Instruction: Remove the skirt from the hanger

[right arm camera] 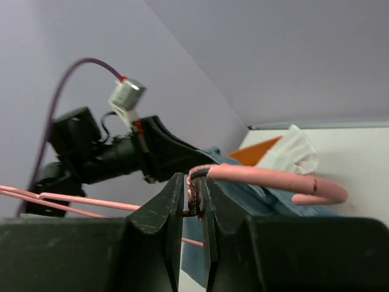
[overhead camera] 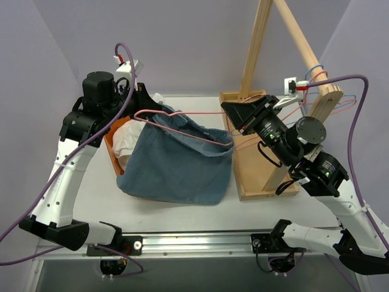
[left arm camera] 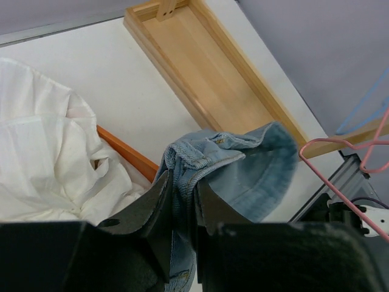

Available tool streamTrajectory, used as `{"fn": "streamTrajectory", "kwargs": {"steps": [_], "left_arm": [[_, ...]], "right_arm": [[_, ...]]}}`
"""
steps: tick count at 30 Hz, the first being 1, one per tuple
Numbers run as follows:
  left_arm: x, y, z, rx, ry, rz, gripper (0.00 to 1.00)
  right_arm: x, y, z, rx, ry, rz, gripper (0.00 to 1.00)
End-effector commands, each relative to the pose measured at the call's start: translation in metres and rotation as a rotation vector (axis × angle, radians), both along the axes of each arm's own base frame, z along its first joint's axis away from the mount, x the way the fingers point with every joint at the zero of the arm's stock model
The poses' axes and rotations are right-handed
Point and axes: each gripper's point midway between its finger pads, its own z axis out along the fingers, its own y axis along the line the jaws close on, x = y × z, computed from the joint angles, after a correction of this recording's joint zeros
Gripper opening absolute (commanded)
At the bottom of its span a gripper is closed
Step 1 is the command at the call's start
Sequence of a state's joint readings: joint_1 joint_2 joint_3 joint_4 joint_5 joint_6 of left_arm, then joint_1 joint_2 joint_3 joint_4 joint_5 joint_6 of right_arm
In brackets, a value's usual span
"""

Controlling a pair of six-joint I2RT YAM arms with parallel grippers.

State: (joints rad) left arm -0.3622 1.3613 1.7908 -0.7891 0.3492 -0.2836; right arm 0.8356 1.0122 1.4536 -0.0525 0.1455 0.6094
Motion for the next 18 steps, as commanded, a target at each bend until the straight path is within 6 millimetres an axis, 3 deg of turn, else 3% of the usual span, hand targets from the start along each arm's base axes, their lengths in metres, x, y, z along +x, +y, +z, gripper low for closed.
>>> {"fn": "streamTrajectory", "kwargs": {"steps": [1,6,7,8,9,10,12,13,18], "left_arm": [[-0.008,-0.017,0.046,-0.137,-0.119,-0.107,0.02],[0.003,0.005,0.052,-0.090,-0.127,-0.044,0.02],[0.005,0.016,0.071,-0.075,-0.178,0.003,0.02],[0.012,0.030,0.066,-0.039,-0.151,0.056,0.02],[0.015,0.040,0.074,-0.017,-0.179,0.086,0.02],[0.013,0.050,0.096,-0.020,-0.232,0.116,0.02],[0.022,0.066,0.110,-0.024,-0.259,0.173,0.02],[0.023,0.069,0.119,-0.033,-0.280,0.182,0.02],[0.019,0.083,0.190,-0.106,-0.493,0.226,0.02]], "right_arm": [[-0.020,0.001,0.077,0.225,-0.155,0.102,0.00],[-0.033,0.008,0.092,0.272,-0.183,0.189,0.00],[-0.037,0.005,0.093,0.274,-0.185,0.189,0.00],[-0.038,0.002,0.093,0.276,-0.184,0.183,0.00],[-0.037,-0.001,0.089,0.278,-0.177,0.169,0.00],[-0.044,-0.011,0.092,0.297,-0.191,0.163,0.00],[-0.047,-0.015,0.086,0.300,-0.185,0.155,0.00],[-0.047,-0.024,0.087,0.309,-0.184,0.124,0.00],[-0.050,-0.032,0.077,0.265,-0.162,0.102,0.00]]}}
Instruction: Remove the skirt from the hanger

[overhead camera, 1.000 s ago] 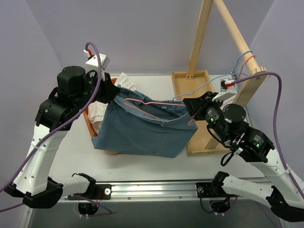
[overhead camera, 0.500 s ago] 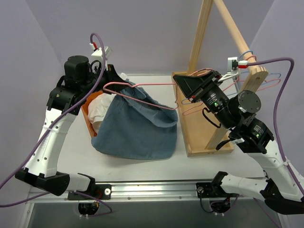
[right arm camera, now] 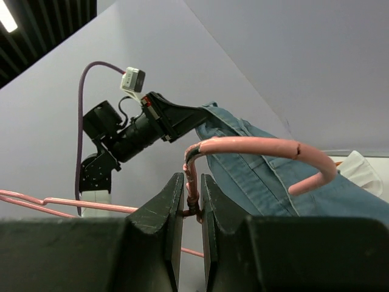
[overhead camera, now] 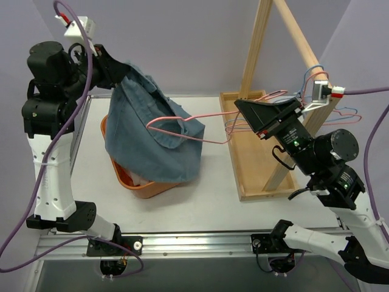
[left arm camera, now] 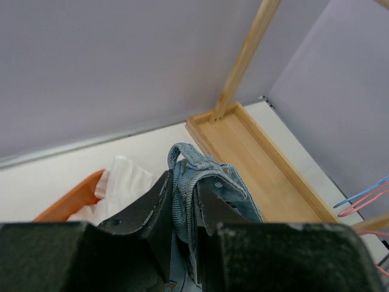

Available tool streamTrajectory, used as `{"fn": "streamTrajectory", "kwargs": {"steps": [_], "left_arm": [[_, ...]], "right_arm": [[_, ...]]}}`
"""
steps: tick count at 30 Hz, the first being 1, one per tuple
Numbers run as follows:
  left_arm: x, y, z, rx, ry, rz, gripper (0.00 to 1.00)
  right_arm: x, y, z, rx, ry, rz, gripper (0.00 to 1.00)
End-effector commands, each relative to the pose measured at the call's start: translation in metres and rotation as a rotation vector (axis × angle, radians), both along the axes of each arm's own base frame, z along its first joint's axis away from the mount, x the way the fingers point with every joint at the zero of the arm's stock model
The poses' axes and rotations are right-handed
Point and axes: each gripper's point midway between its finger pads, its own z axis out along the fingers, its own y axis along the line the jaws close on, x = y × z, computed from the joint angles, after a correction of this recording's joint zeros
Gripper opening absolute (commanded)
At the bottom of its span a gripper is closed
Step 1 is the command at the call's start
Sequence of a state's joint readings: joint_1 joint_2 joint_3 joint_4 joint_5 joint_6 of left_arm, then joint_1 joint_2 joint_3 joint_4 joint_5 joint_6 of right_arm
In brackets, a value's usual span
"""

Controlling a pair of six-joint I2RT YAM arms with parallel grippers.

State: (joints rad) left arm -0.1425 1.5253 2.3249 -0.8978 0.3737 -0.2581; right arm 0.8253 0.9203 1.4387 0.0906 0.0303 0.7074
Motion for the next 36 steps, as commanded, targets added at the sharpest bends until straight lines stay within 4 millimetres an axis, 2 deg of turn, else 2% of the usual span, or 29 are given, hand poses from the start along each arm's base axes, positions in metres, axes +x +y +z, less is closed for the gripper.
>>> {"fn": "streamTrajectory", "kwargs": {"steps": [1,7,9,10,13,15,19,23,25,29,34,36], "left_arm": [[-0.016,0.016,0.084,-0.048,-0.296,0.052,0.02],[-0.040,0.048,0.137,-0.014,-0.507,0.180,0.02],[-0.057,0.058,0.150,-0.001,-0.555,0.226,0.02],[-0.072,0.063,0.161,-0.006,-0.599,0.253,0.02],[-0.090,0.069,0.173,0.000,-0.672,0.281,0.02],[-0.091,0.070,0.174,0.017,-0.686,0.286,0.02],[-0.073,0.065,0.162,0.050,-0.646,0.262,0.02],[-0.052,0.062,0.144,0.066,-0.577,0.245,0.02],[-0.059,0.062,0.146,0.061,-0.592,0.242,0.02],[-0.057,0.057,0.139,0.051,-0.579,0.218,0.02],[-0.026,0.027,0.103,0.028,-0.474,0.048,0.02],[-0.009,0.006,0.082,0.006,-0.424,-0.079,0.02]], "right_arm": [[-0.009,-0.018,0.018,0.048,-0.043,-0.030,0.00],[-0.008,-0.030,0.006,0.009,-0.014,-0.081,0.00],[-0.006,-0.030,0.001,-0.011,-0.006,-0.091,0.00],[-0.004,-0.029,-0.002,-0.017,-0.003,-0.094,0.00],[-0.001,-0.022,-0.007,-0.025,-0.001,-0.083,0.00],[0.002,-0.016,-0.009,-0.032,-0.001,-0.072,0.00],[0.014,-0.001,-0.022,-0.078,0.022,-0.067,0.00],[0.017,0.003,-0.025,-0.086,0.027,-0.063,0.00],[0.016,0.002,-0.027,-0.087,0.030,-0.062,0.00],[0.011,-0.005,-0.028,-0.072,0.036,-0.068,0.00],[0.005,-0.015,-0.032,-0.044,0.053,-0.075,0.00],[0.002,-0.020,-0.035,-0.042,0.063,-0.080,0.00]]}}
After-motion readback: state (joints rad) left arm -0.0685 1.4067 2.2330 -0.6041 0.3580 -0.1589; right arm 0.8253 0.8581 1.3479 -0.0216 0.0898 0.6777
